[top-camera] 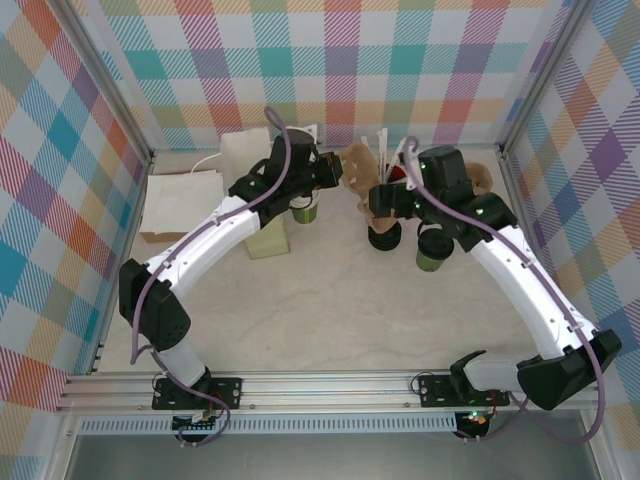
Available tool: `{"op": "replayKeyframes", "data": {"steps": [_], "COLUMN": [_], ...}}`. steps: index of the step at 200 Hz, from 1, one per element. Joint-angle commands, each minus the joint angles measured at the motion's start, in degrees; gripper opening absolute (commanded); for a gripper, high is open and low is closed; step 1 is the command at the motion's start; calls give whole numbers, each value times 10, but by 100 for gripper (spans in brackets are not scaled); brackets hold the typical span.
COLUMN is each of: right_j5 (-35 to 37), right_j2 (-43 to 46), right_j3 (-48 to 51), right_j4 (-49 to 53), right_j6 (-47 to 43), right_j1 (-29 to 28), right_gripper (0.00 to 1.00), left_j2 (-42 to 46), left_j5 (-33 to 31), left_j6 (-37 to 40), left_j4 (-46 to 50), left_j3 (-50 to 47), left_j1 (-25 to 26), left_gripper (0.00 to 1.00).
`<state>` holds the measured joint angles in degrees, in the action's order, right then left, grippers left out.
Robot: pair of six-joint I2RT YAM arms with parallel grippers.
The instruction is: Pack the takeout coffee
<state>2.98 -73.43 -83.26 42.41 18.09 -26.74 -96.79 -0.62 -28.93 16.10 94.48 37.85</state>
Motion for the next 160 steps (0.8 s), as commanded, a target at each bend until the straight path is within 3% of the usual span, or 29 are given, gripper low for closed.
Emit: {"op": "replayKeyframes", "data": {"steps": [1,30,70,160], "right_j5": [-82,-80,-117,-130], "right_j2": [14,7,-44,-139], "right_j3": [12,30,21,-37], "right_j4": [-37,-79,-96,-106], "right_j6": [234,438,568,545], "right_j1": [29,33,34,34], "right_gripper": [86,87,86,74], "left_j2": [45,69,81,76], "left_j5": [-45,-67,-76,-70], "left_j6": [13,21,19,25], "left_j4": [-77,-107,-127,-125], "left_j3": [-27,-63,-87,-82], "left_j1": [14,31,42,45], "left_gripper": [5,6,5,6]}}
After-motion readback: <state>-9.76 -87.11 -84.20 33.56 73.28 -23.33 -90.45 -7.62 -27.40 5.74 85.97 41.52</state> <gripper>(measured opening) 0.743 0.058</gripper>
